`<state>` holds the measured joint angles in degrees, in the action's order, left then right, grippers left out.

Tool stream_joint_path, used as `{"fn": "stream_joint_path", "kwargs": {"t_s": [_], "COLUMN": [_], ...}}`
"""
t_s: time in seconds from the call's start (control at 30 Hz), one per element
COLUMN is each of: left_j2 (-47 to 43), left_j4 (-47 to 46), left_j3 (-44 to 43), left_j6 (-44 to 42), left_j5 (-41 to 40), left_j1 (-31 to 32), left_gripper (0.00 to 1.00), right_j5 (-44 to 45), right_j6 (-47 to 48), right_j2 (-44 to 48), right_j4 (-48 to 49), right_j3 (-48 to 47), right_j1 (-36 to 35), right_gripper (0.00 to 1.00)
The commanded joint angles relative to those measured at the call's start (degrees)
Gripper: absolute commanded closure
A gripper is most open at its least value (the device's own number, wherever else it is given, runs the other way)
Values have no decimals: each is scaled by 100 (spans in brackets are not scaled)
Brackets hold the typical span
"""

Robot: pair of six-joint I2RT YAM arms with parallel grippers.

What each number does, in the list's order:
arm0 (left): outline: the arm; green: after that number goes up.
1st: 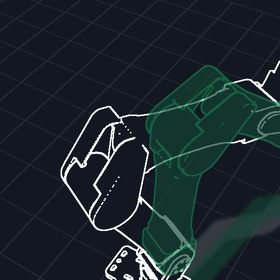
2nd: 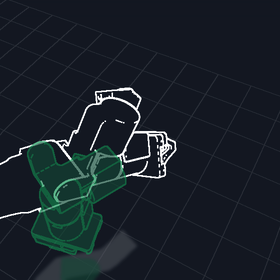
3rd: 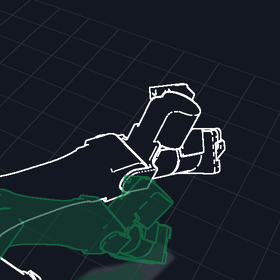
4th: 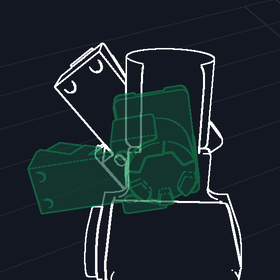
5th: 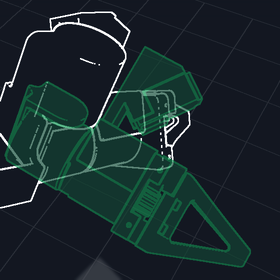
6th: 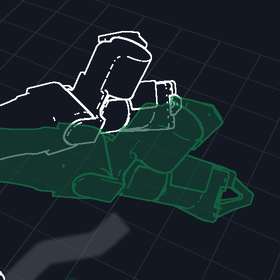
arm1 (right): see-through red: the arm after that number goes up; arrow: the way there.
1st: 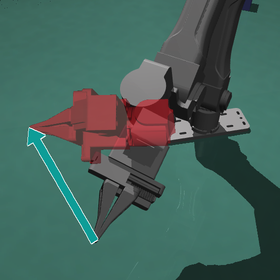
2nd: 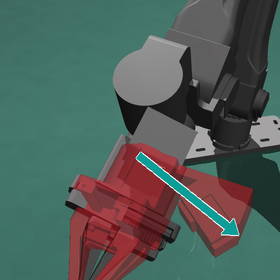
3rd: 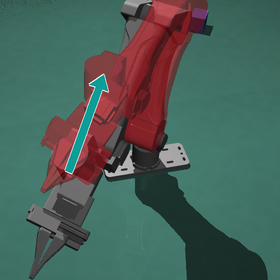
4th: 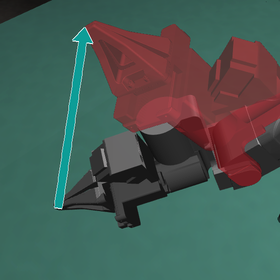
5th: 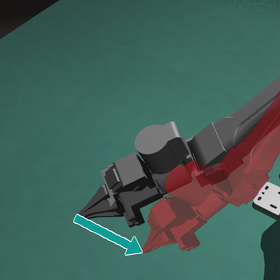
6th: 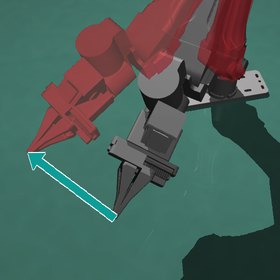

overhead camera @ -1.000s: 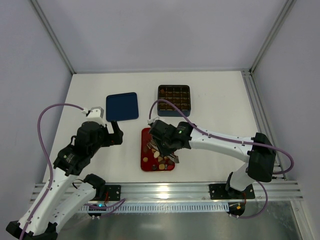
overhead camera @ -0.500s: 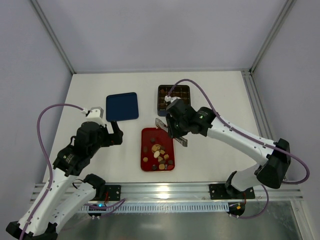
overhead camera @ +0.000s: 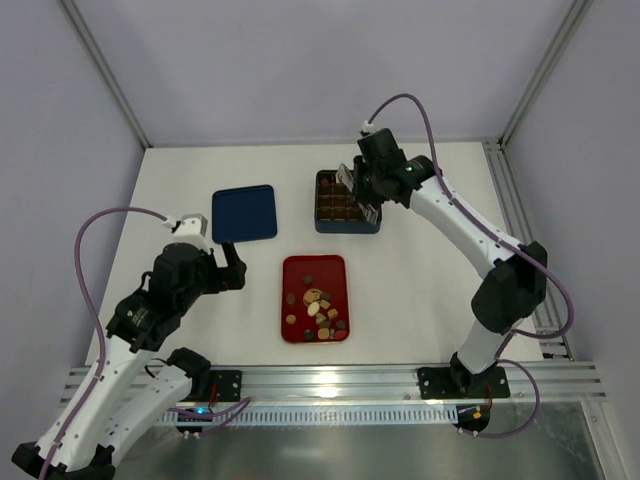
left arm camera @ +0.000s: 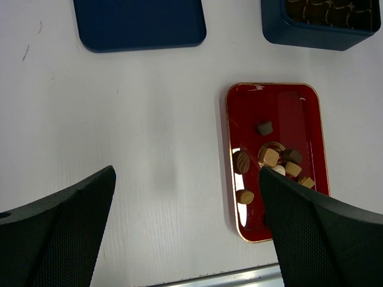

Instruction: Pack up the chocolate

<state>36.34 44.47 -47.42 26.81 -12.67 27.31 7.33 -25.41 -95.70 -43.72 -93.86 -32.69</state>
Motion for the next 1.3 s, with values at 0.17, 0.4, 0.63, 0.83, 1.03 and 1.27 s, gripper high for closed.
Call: {"fn": "stream_joint_path", "kwargs": {"t_s": [0.17, 0.4, 0.63, 0.83, 1.03, 1.27], "left_j2": [58, 58, 66, 66, 58, 58], "left_j4": [-105, -114, -105, -114, -114, -114], "left_j3": [5, 5, 5, 5, 5, 5], "left_j6": [35, 44, 44, 53, 44, 53], "left_j5": [-96, -131, -131, -131, -140, -122], "left_j1": [11, 11, 11, 20, 11, 20], "left_gripper": [0, 0, 0, 0, 0, 0], "right_j5": [251, 304, 260, 242, 242, 233], "right_j6": [159, 159, 141, 133, 150, 159], "right_j2": [-1170, -1636, -1820, -1891, -1865, -1759], "right_j4": [171, 145, 206, 189, 189, 13], "right_j3": [-1248, -1451, -1407, -1424, -1468, -1644], "right_j1": [263, 342, 342, 351, 351, 342], "right_gripper": [74, 74, 74, 70, 60, 59]}}
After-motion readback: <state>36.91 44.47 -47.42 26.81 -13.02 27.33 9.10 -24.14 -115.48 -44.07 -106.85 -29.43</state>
